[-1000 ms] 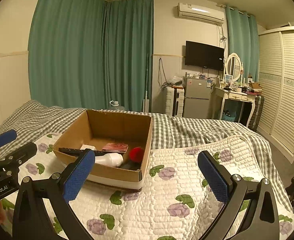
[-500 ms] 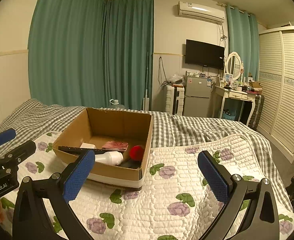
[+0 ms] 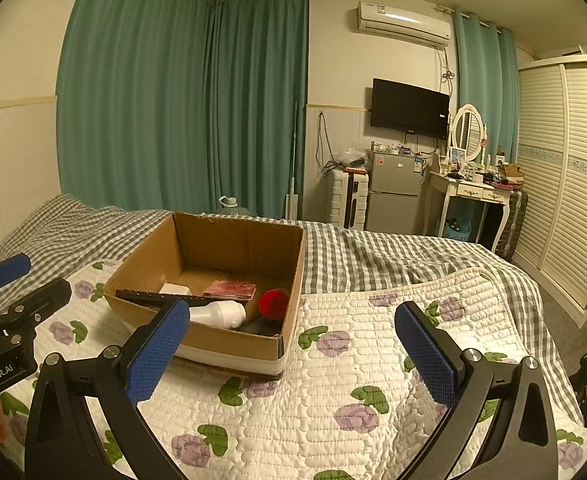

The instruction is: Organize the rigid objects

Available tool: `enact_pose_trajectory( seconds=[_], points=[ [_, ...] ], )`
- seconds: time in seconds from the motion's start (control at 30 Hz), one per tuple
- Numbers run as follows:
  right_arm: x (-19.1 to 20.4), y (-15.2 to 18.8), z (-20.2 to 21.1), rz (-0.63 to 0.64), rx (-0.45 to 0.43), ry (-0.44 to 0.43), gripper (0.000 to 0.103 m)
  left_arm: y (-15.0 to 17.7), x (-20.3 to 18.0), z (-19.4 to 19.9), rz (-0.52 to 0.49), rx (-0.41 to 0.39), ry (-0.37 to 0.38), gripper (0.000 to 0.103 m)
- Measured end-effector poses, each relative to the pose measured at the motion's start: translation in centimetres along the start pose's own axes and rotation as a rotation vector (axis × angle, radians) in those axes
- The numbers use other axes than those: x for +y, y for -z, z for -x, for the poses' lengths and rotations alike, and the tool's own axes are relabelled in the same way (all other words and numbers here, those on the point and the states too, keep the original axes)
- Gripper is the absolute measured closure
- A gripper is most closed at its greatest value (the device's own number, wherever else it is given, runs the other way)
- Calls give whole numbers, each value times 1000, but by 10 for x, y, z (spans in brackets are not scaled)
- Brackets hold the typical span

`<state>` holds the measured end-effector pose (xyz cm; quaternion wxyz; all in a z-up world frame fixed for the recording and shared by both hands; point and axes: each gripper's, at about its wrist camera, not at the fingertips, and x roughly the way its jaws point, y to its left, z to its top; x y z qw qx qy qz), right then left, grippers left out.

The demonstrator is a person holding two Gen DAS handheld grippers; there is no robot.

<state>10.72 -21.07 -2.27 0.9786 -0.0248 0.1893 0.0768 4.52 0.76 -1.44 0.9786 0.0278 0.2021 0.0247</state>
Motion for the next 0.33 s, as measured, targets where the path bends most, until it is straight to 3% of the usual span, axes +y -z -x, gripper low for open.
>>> enact_pose_trajectory(
  seconds=[0.33],
  points=[
    [-1,3,-1,6,5,-7,0,1,6,-3,21,14,-22,28]
  ],
)
